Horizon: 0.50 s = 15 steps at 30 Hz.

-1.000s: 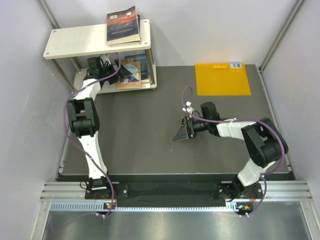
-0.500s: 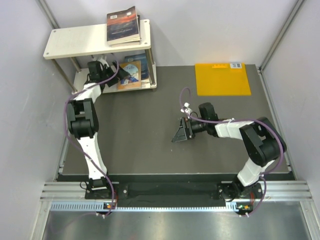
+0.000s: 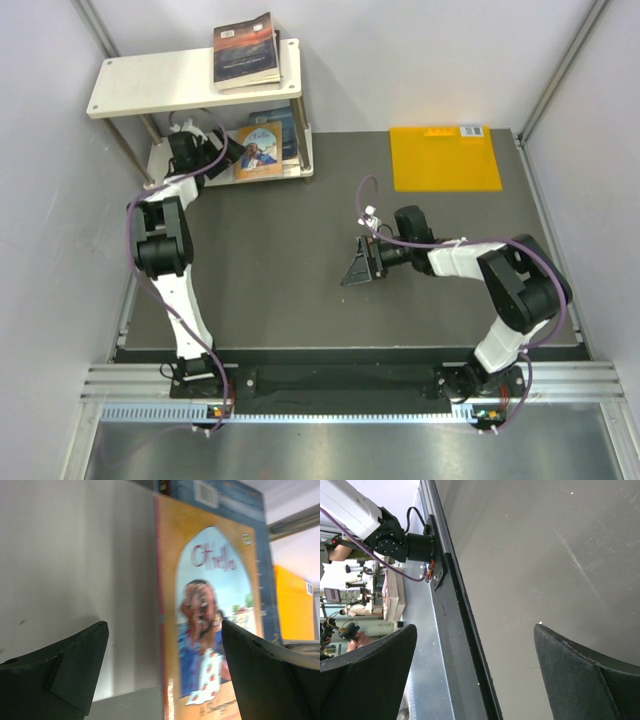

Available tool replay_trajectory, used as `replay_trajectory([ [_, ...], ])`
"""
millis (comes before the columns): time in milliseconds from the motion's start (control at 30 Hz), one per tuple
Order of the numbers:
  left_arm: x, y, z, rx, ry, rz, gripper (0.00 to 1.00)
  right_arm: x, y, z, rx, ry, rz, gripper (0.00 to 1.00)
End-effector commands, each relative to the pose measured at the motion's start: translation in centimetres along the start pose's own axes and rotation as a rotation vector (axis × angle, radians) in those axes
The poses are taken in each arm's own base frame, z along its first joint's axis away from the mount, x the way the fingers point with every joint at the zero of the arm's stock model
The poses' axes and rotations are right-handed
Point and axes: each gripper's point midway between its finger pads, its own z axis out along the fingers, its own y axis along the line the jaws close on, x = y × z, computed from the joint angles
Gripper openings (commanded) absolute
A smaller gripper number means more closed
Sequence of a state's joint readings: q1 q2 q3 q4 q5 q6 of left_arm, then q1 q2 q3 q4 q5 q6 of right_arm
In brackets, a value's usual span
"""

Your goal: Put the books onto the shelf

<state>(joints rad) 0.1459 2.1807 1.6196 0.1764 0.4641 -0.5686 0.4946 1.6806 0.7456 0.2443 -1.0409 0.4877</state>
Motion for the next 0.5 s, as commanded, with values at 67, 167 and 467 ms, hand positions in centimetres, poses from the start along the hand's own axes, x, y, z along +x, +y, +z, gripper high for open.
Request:
replay_trajectory([
  [67, -3.9, 0.3, -3.5, -0.011, -0.137, 0.004, 0.99, 0.9, 0.3, 0.7, -0.033, 0.017, -0.027, 1.0],
  [167, -4.6, 1.3, -5.4, -0.032, -0.195, 0.005, 0.99, 1.2, 0.4, 1.0, -0.039, 0.022, -0.025, 1.0],
  [467, -4.3, 2.2, -10.4, -0.096, -0.249, 0.022, 0.99, 1.7, 0.7, 1.8, -0.052, 0.033, -0.018, 1.0],
])
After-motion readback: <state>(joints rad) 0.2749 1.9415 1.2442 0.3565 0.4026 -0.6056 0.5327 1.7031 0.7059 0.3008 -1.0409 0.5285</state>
